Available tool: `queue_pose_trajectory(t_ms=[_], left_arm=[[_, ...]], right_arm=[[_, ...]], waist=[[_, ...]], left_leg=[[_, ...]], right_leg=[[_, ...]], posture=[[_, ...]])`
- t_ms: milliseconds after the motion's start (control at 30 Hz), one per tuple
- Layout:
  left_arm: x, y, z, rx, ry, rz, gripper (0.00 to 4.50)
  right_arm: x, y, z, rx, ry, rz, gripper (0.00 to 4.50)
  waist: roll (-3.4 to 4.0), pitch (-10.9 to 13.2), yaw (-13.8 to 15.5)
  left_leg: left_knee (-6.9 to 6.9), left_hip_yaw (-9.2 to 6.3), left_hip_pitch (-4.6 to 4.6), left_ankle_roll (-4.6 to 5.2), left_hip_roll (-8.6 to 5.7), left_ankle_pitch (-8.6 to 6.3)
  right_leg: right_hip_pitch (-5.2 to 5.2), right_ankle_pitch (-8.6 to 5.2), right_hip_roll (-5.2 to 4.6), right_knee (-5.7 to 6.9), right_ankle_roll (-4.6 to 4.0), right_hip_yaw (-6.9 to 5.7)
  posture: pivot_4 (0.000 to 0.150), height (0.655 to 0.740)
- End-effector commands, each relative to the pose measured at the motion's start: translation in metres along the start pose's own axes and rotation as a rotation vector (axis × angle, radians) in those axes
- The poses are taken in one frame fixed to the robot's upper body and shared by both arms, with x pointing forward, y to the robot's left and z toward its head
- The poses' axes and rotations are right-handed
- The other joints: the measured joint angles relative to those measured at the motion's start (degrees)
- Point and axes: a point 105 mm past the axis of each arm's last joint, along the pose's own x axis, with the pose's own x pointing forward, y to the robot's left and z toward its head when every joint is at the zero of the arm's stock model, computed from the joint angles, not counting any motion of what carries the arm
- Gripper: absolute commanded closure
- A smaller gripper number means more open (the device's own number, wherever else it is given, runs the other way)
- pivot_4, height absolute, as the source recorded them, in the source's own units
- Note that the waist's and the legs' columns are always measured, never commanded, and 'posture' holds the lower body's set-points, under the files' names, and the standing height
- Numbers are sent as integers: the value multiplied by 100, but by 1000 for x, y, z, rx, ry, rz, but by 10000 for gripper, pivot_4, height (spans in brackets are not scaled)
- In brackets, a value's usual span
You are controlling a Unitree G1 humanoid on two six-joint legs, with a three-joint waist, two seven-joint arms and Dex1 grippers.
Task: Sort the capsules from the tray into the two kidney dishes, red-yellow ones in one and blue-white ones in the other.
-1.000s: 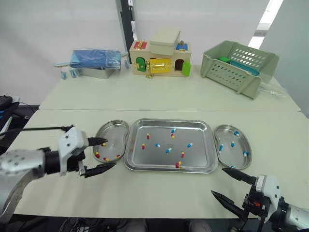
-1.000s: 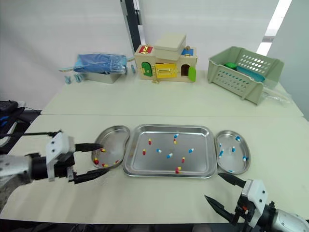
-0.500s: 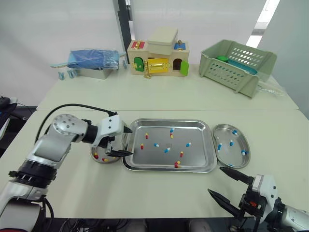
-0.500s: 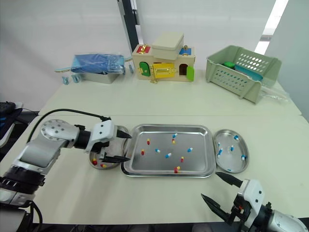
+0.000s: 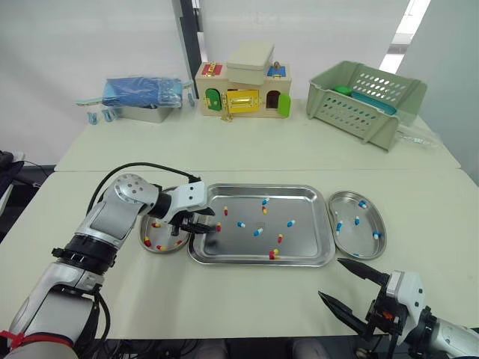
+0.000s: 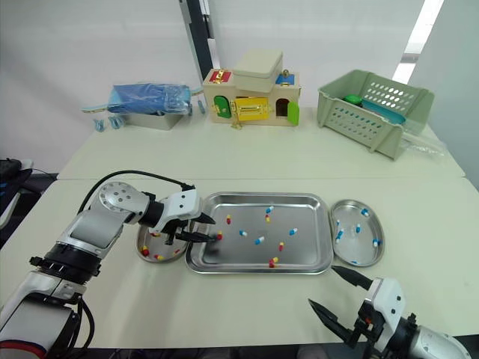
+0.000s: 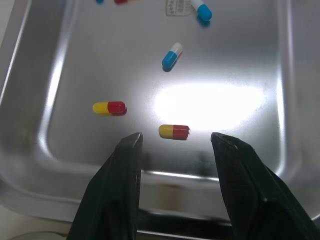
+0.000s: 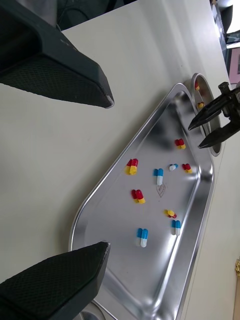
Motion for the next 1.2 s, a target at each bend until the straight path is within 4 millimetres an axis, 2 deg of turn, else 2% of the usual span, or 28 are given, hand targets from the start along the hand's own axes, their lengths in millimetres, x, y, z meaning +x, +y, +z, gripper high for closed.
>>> queue_pose_trajectory(t_ms=[33, 433, 900, 1000, 1133, 1200], left_arm=[[1, 6, 7, 39, 7, 15, 21415], [16, 7, 7, 53, 37, -6, 21415], [20, 1, 5, 57, 75, -65, 21415], [20, -1, 5, 56, 75, -72, 27146], [20, -4, 3, 61, 79, -83, 39474], [20, -3, 3, 57, 81, -70, 39474]], right_arm=[[0, 3, 5, -20, -30, 8, 0], [-2, 8, 1, -12, -27, 8, 0], [0, 9, 1, -11, -29, 3, 0], [0, 10, 1, -11, -28, 2, 0], [1, 10, 2, -11, -29, 2, 0], [1, 10, 3, -10, -29, 2, 0]], waist=[[0, 0, 1], [0, 0, 0], [0, -1, -5], [0, 0, -4], [0, -1, -5], [-1, -1, -4]], left_leg=[[1, -1, -1, 0, 0, 0], [4, -3, -2, 0, -1, 0], [4, -4, -1, 0, -1, 0], [4, -4, -1, 0, -1, 0], [4, -4, 0, 0, -1, 0], [4, -4, 0, 0, -1, 0]], right_leg=[[0, 0, 0, 0, 0, -1], [1, 0, 0, 1, 0, -3], [1, 0, 0, 2, 0, -3], [1, 0, 0, 2, 0, -3], [2, 0, 0, 2, 0, -3], [2, 0, 0, 2, 0, -3]], posture=[[1500, 7400], [1500, 7400], [1500, 7400], [1500, 7400], [1500, 7400], [1500, 7400]])
